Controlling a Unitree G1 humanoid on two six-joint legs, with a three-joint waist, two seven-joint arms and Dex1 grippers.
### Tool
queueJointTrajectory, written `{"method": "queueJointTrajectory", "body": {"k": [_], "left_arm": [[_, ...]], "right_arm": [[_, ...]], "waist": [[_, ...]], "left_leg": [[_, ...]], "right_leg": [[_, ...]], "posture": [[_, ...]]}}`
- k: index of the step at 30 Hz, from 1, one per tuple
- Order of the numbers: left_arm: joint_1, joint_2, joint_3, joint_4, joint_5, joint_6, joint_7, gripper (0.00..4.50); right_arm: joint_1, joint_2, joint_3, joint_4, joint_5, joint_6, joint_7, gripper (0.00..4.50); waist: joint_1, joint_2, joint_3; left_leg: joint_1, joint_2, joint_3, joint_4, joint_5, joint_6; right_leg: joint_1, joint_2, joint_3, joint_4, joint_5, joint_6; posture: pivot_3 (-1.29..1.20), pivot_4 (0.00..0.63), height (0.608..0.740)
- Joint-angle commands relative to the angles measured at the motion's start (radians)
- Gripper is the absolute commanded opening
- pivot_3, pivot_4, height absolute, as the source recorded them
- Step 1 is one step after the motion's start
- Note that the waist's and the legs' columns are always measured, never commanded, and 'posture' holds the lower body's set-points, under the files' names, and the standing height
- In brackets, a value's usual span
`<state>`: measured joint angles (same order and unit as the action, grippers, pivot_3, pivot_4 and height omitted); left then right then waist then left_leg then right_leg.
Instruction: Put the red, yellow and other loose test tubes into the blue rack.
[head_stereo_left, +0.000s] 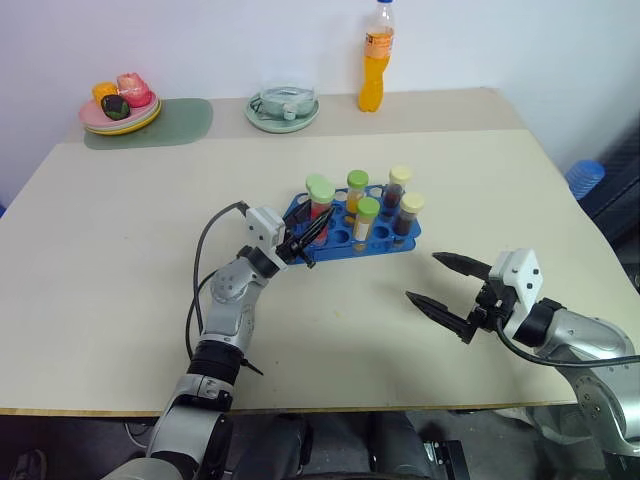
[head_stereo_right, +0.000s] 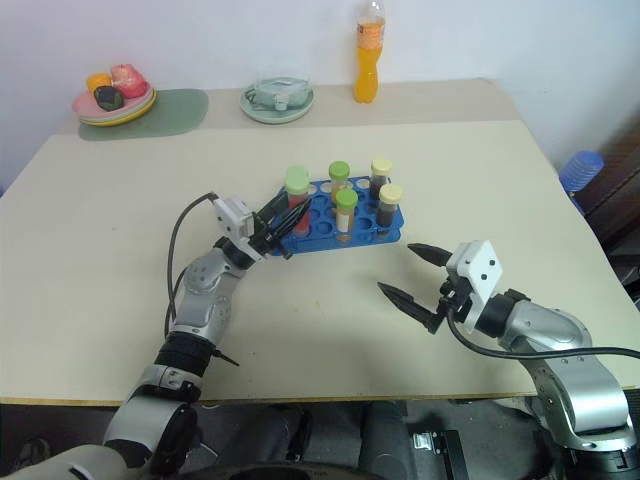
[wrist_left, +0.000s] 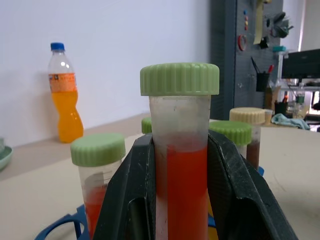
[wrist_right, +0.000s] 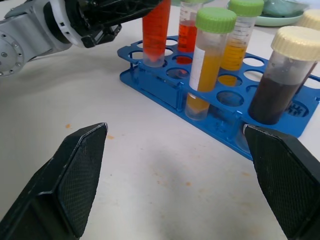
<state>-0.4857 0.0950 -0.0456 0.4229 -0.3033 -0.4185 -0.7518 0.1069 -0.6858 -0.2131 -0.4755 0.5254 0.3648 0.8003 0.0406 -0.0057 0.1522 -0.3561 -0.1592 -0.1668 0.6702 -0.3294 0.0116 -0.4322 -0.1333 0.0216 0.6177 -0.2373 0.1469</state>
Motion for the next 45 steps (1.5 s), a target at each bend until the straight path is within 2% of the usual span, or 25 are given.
{"method": "queueJointTrajectory", "body": {"k": [1,15,21,45], "left_arm": [[-0.007,-0.007,0.000,-0.011,0.002,-0.014,-0.012,0.96],[-0.020,-0.021,-0.007,0.057,0.018,-0.029,-0.058,0.96],[-0.045,-0.020,0.007,0.104,0.049,-0.054,-0.007,0.96],[-0.032,-0.015,0.005,0.135,0.065,-0.074,0.003,0.96]], "right_arm": [[0.001,-0.011,-0.031,-0.044,0.014,-0.003,0.000,4.50],[0.032,-0.002,-0.031,-0.045,0.008,-0.019,-0.006,4.50],[0.041,0.002,-0.031,-0.053,0.006,-0.023,-0.015,4.50],[0.045,0.007,-0.013,-0.046,0.000,-0.040,-0.018,4.50]], "waist": [[0.000,0.000,0.000],[0.001,0.000,0.000],[0.001,0.000,0.000],[0.000,0.000,-0.001]], "left_leg": [[0.000,0.000,0.000,0.000,0.000,0.000],[0.001,0.000,0.000,0.000,0.000,0.000],[0.001,0.000,0.000,0.003,-0.001,0.001],[0.000,0.000,0.000,0.007,-0.002,0.003]], "right_leg": [[0.000,0.000,0.000,0.000,0.000,0.000],[0.001,0.000,0.000,0.000,0.000,0.000],[0.002,0.000,0.000,0.000,0.000,0.000],[0.003,0.001,0.000,0.000,0.001,0.002]], "posture": [[0.00,0.150,0.740],[0.00,0.150,0.740],[0.00,0.150,0.740],[0.00,0.150,0.740]]}}
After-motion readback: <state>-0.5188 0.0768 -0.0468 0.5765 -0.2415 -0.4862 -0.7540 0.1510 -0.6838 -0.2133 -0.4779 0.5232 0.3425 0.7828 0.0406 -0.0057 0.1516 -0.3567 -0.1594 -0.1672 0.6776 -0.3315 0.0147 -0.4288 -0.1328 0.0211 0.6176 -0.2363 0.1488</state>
